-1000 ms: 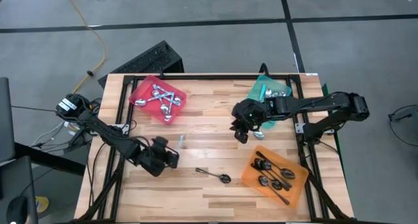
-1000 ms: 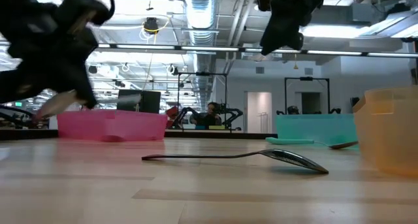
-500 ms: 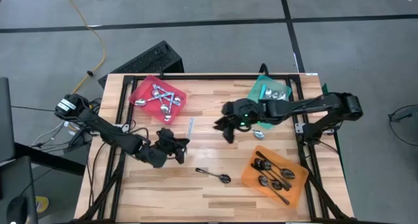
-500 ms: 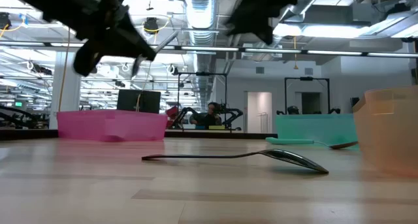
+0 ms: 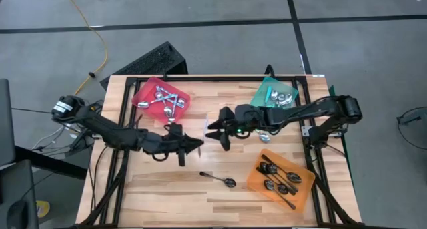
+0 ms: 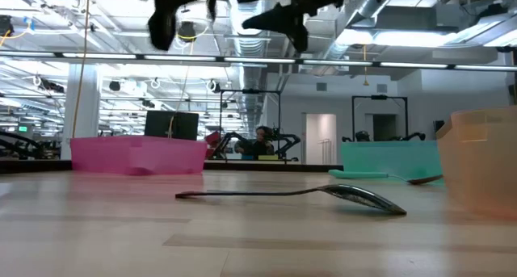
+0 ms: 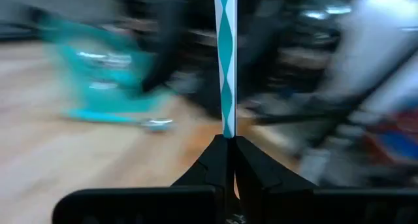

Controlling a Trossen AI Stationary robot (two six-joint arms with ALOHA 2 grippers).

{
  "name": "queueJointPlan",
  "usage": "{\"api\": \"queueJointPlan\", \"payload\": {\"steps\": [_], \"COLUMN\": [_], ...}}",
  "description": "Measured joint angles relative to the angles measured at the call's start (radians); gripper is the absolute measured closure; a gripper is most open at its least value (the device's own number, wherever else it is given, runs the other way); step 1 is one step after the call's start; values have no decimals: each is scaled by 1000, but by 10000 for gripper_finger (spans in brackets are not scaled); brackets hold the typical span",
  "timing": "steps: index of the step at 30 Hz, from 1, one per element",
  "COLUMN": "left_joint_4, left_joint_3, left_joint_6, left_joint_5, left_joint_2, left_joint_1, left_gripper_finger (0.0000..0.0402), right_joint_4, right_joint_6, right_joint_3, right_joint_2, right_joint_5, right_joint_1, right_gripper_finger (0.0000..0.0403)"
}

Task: Sort silverware by color (type)
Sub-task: Put the blue patterned spoon into the red bin

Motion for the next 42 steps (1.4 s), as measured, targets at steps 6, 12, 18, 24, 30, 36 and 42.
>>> {"api": "queueJointPlan", "payload": {"steps": [6, 12, 18, 24, 30, 36, 42], "left_joint_4": [11, 90, 80, -24, -166, -175, -236], "left_joint_3": [0, 0, 0, 0, 0, 0, 0], "left_joint_6": [-42, -45, -221, -322, -367, -448, -530], "left_joint_5": [268, 495, 775, 946, 1011, 1054, 1104], "left_joint_2": [-46, -59, -58, -57, -52, -47, -47], "left_joint_1": [57, 120, 185, 220, 254, 293, 322], "left_gripper_finger": [401, 401, 401, 401, 401, 401, 401], "right_joint_4": [25, 41, -28, -186, -296, -354, -460], "right_joint_6": [-117, -158, -192, -256, -300, -347, -500], "right_joint_3": [-1, 0, -2, -1, 0, 0, 116], "right_joint_2": [-11, -13, -34, -119, -209, -201, -129], "right_joint_5": [-41, -125, -193, -235, -235, -225, -132], "right_joint_1": [-2, -2, -2, -2, -2, 3, 40], "right_gripper_finger": [189, 188, 188, 188, 188, 188, 188]}}
